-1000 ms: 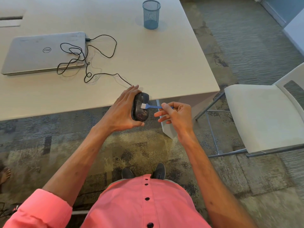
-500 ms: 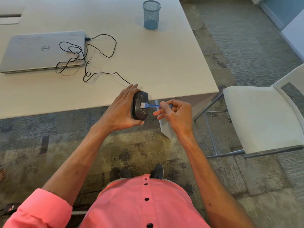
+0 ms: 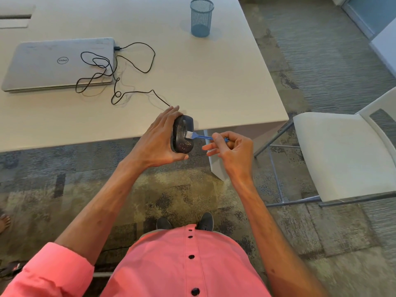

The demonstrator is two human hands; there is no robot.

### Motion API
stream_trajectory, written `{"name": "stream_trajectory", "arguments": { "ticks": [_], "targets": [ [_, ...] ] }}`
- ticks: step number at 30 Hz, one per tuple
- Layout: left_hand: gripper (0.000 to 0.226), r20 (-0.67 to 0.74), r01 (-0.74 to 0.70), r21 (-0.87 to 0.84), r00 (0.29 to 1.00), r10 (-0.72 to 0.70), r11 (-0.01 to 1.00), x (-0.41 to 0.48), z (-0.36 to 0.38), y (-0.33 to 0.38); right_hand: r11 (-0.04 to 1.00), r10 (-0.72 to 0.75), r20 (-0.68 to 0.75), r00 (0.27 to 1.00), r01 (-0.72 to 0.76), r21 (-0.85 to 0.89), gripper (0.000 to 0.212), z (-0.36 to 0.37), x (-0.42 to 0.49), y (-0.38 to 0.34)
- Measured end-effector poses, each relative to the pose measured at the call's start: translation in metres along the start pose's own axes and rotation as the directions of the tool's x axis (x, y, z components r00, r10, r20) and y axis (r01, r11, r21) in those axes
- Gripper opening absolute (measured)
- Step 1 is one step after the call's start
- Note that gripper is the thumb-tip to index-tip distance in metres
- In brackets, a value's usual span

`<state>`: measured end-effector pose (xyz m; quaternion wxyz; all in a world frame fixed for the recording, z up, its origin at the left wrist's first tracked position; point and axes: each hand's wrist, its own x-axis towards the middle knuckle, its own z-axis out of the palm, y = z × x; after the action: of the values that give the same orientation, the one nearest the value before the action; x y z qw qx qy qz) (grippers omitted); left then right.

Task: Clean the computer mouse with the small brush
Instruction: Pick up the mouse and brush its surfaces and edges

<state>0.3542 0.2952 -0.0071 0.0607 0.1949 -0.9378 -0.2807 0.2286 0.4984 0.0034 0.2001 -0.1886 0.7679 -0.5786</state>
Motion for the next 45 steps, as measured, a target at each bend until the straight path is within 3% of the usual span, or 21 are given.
{"name": "stream_trajectory", "arguments": {
  "ticks": [4, 10, 16, 20, 29, 33, 37, 43, 45],
  "targets": [
    [0.134, 0.003, -0.003, -0.008, 1.000, 0.003, 1.000, 0.003, -0.002, 0.002, 1.000, -0.003, 0.009, 1.000, 0.004, -0.030, 0.018, 0.010, -0.002, 0.003],
    [0.135, 0.008, 0.007, -0.012, 1.000, -0.007, 1.000, 0.001, 0.001, -0.002, 0.988, 0.047, -0.085, 0.995, -0.059, -0.140, 0.017, -0.002, -0.001, 0.014],
    [0.135, 0.012, 0.019, -0.020, 1.000, -0.019, 1.000, 0.002, 0.003, -0.002, 0.999, 0.027, -0.004, 1.000, -0.026, 0.041, 0.017, 0.002, -0.001, 0.007],
    [0.133, 0.001, 0.024, -0.027, 1.000, -0.024, 0.999, 0.004, 0.004, 0.001, 0.999, 0.038, 0.017, 0.999, -0.038, 0.012, 0.018, 0.011, -0.001, 0.009],
    [0.137, -0.022, 0.039, -0.015, 0.999, -0.040, 0.999, 0.000, 0.007, 0.001, 0.995, 0.058, -0.117, 0.991, -0.067, -0.078, 0.017, -0.014, 0.003, 0.015],
    [0.136, -0.027, 0.033, -0.014, 0.999, -0.033, 0.999, 0.000, 0.009, 0.003, 1.000, -0.004, -0.014, 1.000, 0.004, 0.000, 0.018, -0.012, -0.002, 0.006],
    [0.135, -0.038, 0.032, -0.024, 0.999, -0.033, 0.999, 0.001, 0.009, 0.007, 0.998, -0.049, 0.056, 0.997, 0.051, -0.031, 0.017, -0.001, -0.007, 0.011],
    [0.135, -0.059, 0.052, -0.033, 0.997, -0.054, 0.998, -0.002, 0.009, 0.006, 0.986, -0.022, -0.041, 0.999, 0.015, -0.164, 0.016, -0.012, -0.006, 0.022],
    [0.135, -0.066, 0.054, -0.022, 0.996, -0.055, 0.998, -0.004, 0.012, 0.007, 0.990, -0.028, -0.043, 0.999, 0.022, -0.137, 0.015, -0.017, -0.008, 0.023]
  ]
}}
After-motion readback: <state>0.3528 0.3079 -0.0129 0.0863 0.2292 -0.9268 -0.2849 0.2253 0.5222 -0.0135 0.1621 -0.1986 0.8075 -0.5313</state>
